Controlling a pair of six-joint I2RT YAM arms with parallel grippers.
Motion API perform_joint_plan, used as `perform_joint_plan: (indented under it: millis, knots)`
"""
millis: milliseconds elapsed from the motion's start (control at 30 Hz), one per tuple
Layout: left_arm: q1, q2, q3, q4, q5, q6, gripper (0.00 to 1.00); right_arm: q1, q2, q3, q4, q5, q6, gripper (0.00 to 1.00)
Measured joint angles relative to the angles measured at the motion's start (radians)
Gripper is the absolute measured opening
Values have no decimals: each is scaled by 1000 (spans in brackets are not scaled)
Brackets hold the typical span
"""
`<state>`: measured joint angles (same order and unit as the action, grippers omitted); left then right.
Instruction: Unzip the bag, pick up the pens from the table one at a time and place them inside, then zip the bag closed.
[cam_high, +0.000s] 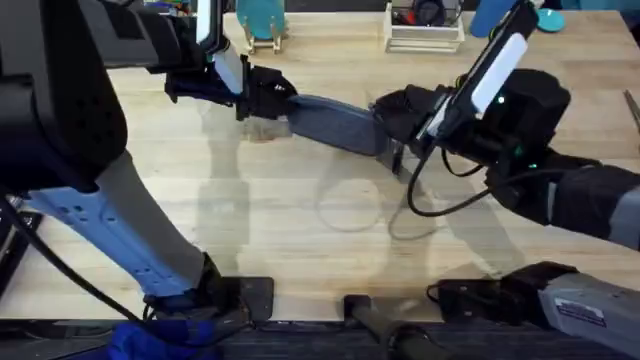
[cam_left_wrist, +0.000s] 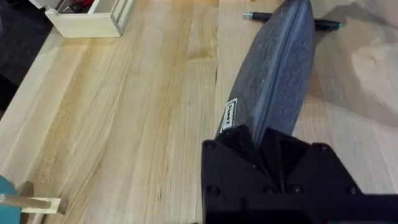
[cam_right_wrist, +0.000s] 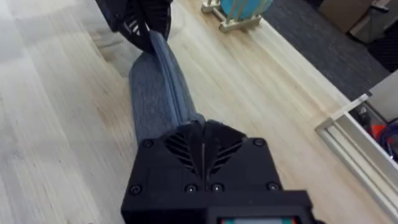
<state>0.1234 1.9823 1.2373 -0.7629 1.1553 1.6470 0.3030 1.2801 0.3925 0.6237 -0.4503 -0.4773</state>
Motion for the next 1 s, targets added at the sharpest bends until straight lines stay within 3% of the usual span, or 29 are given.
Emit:
perform_joint_plan:
  millis: [433,1000]
  knots:
    - [0,0,0,0,0,0,41,40,5,52,-49,3,-3,33]
    - [0,0,0,0,0,0,41,119,164,194,-46,5,-18,32]
